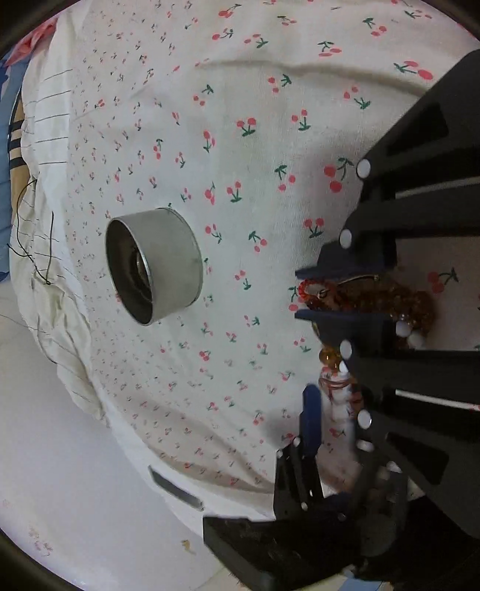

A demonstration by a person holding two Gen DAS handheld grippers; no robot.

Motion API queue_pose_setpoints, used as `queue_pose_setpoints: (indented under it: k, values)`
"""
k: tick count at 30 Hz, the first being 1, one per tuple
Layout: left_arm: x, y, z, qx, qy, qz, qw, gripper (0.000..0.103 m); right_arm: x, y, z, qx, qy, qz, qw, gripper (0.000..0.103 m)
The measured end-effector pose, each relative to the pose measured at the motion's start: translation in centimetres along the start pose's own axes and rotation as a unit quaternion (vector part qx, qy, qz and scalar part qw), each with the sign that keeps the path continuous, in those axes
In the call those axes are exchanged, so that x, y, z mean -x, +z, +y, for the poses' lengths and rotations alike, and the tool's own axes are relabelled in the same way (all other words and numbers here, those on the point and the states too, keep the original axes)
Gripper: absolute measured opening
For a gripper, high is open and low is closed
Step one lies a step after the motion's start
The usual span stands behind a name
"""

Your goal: Organize jewelry

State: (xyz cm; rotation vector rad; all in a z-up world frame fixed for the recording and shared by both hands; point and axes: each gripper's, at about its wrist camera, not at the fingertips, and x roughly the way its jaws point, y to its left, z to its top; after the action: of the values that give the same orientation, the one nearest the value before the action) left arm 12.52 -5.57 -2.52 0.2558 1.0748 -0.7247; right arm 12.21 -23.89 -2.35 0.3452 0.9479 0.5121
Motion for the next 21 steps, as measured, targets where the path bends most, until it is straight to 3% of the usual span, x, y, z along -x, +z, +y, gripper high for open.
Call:
queue_pose_setpoints:
  k: [6, 10, 13, 16, 17, 18, 19, 21]
  values:
    - [2.0, 0.3, 1.8, 0.048, -0.033, -0.045, 0.9973, 0.008, 2.3, 0.5, -1.1, -0.032, 0.017, -0.038, 0.999, 0.011]
    - [3.0, 0.4, 3.8, 0.100, -0.057, -0.070, 0.9908, 0.008, 3.1, 0.9, -2.0, -0.050, 0.004, -0.054, 0.997, 0.011]
    - [1.5, -0.1, 7.0, 0.181, -0.030, -0.033, 0.9825, 0.011, 2.4, 0.7, -2.7, -0.059, -0.019, -0.033, 0.998, 0.011]
    - [0.8, -0.5, 7.8, 0.202, -0.033, -0.010, 0.9788, 0.024, 1.4, 0.3, -2.9, -0.064, -0.025, -0.007, 0.998, 0.013]
    - [1.1, -0.4, 7.4, 0.187, -0.034, -0.016, 0.9816, 0.041, 1.3, 0.2, -2.9, -0.064, -0.023, -0.004, 0.998, 0.015]
    - [1.5, -0.4, 6.8, 0.169, -0.021, -0.024, 0.9851, 0.060, 1.2, 0.2, -2.9, -0.065, -0.018, 0.001, 0.998, 0.026]
    - [2.0, -0.3, 5.9, 0.143, 0.007, -0.035, 0.9891, 0.065, 1.1, 0.1, -2.9, -0.066, -0.015, 0.000, 0.998, 0.038]
    - [2.2, -0.1, 4.6, 0.099, 0.038, -0.044, 0.9933, 0.067, 1.0, 0.0, -2.7, -0.062, -0.017, 0.001, 0.998, 0.040]
